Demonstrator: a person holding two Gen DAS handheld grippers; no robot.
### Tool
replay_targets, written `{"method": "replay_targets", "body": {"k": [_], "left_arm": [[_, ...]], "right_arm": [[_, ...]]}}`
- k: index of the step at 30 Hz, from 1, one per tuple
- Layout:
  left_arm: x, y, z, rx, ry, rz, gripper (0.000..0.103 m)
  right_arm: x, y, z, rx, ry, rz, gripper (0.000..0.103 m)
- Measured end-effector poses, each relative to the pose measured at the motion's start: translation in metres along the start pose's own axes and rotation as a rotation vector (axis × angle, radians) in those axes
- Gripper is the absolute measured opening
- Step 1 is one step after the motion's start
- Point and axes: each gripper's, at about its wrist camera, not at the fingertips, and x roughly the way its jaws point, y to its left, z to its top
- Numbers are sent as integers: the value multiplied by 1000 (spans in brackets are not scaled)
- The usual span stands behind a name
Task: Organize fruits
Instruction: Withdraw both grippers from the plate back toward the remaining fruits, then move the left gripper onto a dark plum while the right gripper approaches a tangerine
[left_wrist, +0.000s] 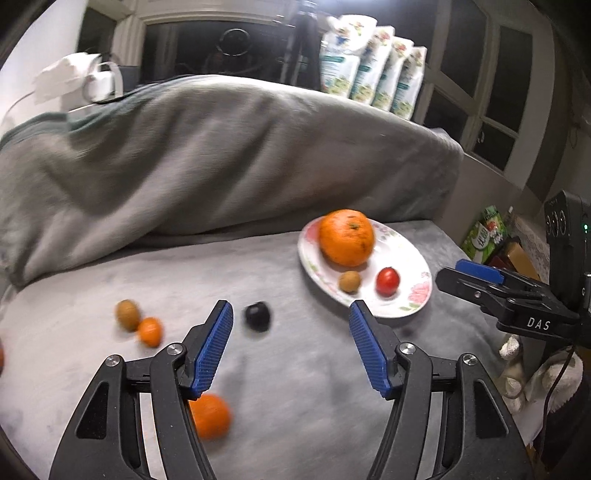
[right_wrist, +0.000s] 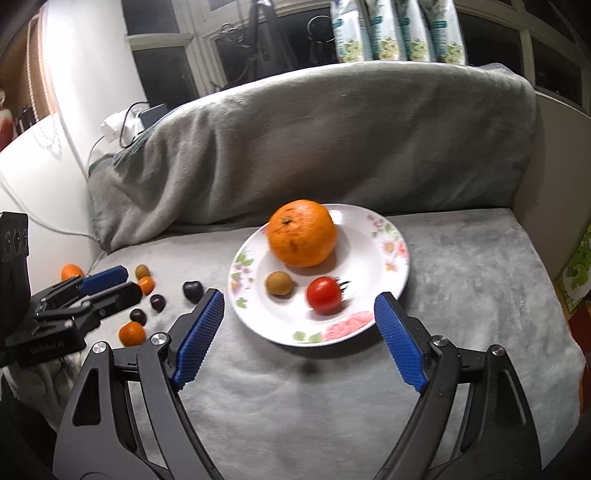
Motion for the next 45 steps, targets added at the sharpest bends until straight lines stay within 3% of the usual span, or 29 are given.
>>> {"method": "replay_targets", "body": {"k": [10,18,22,27,41,45], "left_arm": [[-26,64,-13,-104,-3,79,65],[-31,97,-27,-174,17,96,65],[-27,104,-31,-189,42,73,64],[-17,109,-35,-221,81,5,50],[2,121,-41,-272,152,-65,36],[9,122,-39,-281,180,-101,33]], "right_arm": [[5,40,-5,-79,28,69,86],[20,65,-11,-120,69,109,86],[26,76,-14,-136,86,136,86],[32,96,-23,-181,113,186,86],[47,135,-37,-278,153,263,85],[54,149,-42,-332,172,294,78]]}}
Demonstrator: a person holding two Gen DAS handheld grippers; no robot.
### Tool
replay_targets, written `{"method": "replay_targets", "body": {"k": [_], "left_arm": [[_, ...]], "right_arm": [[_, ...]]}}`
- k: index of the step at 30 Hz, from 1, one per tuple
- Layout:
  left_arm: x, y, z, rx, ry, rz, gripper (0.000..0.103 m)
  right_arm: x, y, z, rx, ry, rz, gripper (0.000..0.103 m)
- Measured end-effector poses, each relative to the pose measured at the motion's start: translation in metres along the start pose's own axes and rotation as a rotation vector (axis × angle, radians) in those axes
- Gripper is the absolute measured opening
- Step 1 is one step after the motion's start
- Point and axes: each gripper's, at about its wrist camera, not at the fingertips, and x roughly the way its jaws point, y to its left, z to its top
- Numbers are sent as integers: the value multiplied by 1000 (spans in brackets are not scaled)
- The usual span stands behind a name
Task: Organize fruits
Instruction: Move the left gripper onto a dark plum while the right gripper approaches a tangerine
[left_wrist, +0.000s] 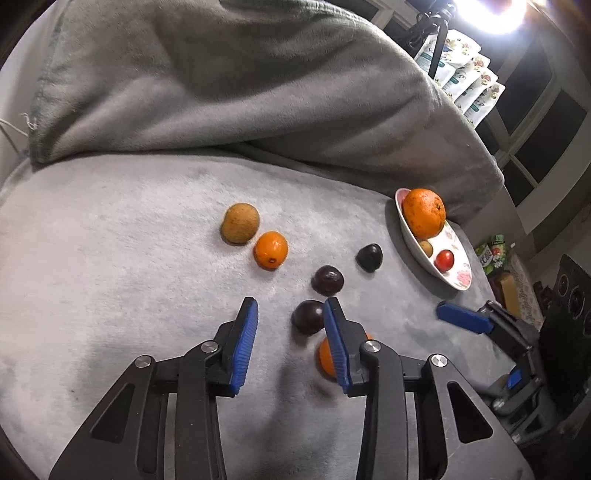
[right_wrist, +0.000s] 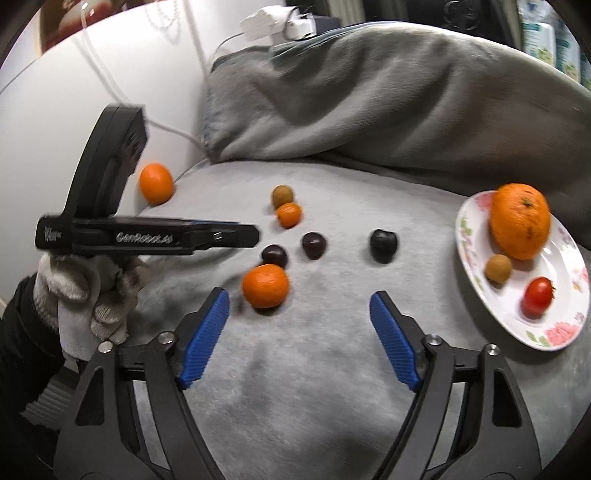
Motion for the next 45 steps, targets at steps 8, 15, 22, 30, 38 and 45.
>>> {"method": "replay_targets", "body": {"k": [8,15,22,30,38,45], "left_arm": [[11,6,4,-57,82,-96,31],[20,9,3,-64,126,-116,27],[24,13,3,-87,135,-154,22],[25,18,3,-118,127,-172,21],[23,19,1,-132,110,-169,20],[16,17,1,-136,89,-159,20]], "right_arm": [[24,15,4,-61,50,36,60],[39,15,8,-61,73,46,55],[49,17,12,-58,85,43,55],[61,18,12,-55,111,39,41],[62,18,12,-51,104,45,40],[51,17,7,-46,86,43,39]]}}
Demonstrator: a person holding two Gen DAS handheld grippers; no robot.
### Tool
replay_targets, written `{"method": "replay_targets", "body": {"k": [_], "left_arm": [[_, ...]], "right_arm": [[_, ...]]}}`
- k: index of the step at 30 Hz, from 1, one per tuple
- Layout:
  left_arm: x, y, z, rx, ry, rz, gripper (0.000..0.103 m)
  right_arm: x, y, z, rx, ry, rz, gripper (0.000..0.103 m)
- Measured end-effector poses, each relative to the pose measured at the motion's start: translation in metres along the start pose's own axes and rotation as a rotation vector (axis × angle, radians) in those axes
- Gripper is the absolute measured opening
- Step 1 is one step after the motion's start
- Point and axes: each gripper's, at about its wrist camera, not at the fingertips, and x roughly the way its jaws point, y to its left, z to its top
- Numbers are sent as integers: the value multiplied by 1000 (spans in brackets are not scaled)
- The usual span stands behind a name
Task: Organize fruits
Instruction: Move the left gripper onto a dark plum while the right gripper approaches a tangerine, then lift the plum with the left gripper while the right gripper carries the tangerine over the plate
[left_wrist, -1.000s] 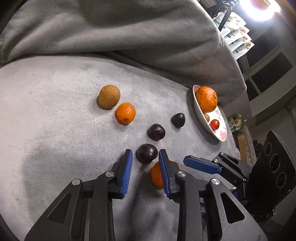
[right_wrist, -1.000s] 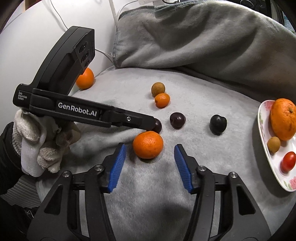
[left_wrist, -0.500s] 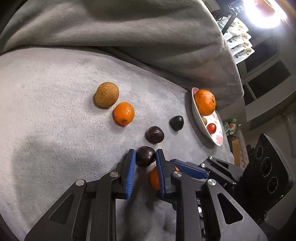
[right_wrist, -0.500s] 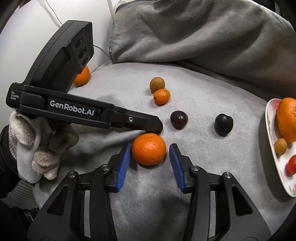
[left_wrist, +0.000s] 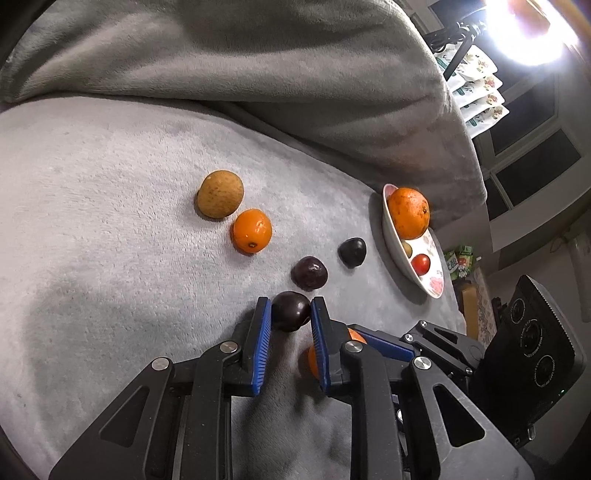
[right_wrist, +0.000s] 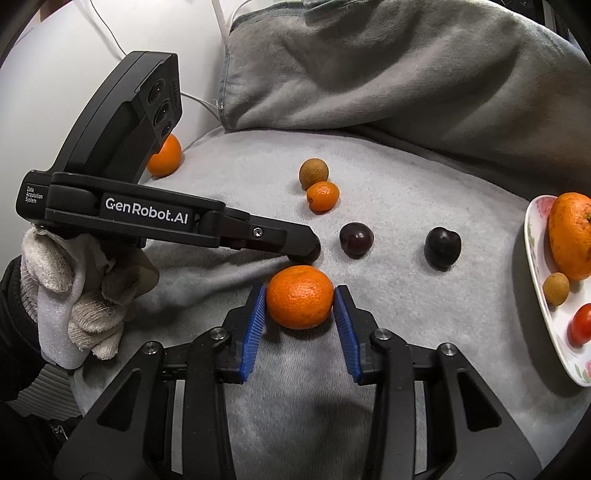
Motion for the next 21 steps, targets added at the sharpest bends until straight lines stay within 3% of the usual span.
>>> {"method": "replay_targets", "body": {"k": [21], "left_arm": [[-17,-34,-6,22,-57,-35,20]], "right_arm": [[-63,-25,-18,77,-89,-47,39]]}}
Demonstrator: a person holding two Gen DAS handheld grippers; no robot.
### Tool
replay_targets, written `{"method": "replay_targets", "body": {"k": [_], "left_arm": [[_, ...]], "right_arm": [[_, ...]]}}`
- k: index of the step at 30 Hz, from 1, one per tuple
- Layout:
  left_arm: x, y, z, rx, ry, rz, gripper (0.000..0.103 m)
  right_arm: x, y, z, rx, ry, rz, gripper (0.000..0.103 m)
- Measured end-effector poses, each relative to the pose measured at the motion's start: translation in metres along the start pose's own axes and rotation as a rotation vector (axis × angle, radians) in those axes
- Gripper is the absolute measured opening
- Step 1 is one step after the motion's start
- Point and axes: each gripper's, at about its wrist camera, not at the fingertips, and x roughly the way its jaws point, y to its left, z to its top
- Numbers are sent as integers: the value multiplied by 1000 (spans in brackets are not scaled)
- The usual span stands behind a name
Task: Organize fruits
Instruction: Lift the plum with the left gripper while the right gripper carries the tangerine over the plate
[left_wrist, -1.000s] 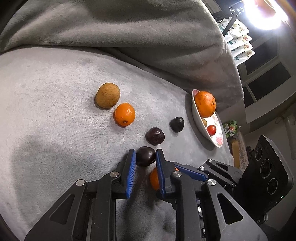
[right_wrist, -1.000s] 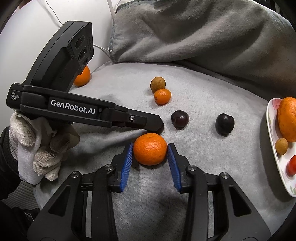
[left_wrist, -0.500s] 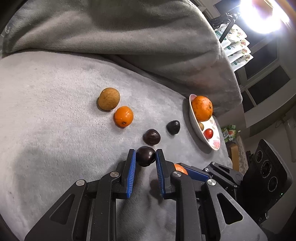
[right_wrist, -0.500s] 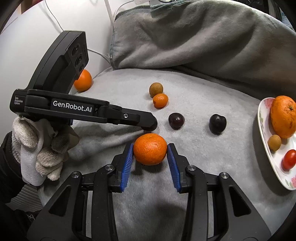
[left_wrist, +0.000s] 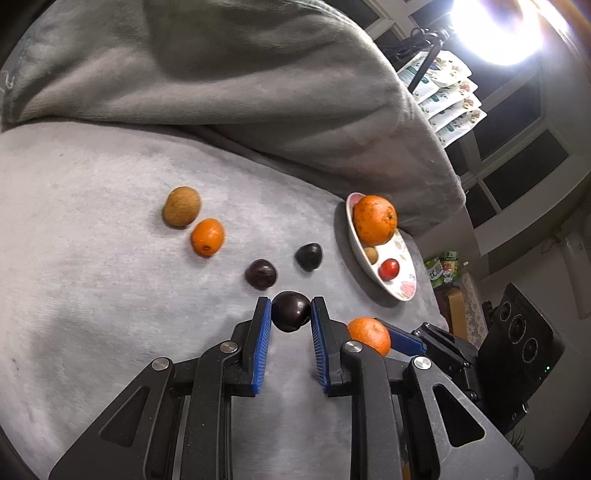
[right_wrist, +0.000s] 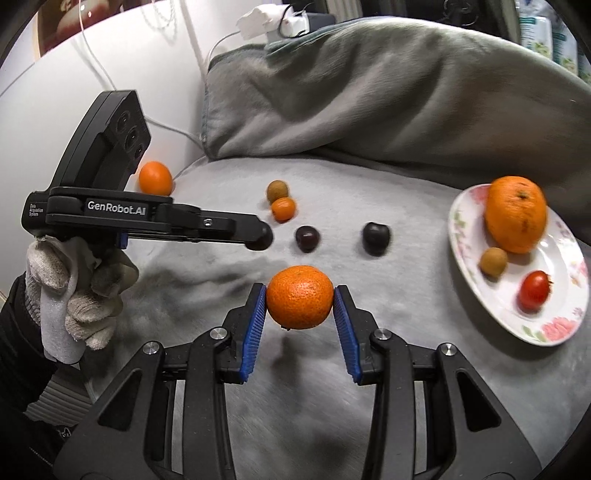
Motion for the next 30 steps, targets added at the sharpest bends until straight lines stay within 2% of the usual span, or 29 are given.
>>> {"method": "replay_targets", "body": {"k": [19,30], "left_arm": [[30,-66,7,73,-18,-61,20],[59,-118,8,212,-33,-9,20]], "right_arm": [[-73,-85,-21,159,-127,-132,39],[-89,-137,-20,247,-152,-205,39]]}}
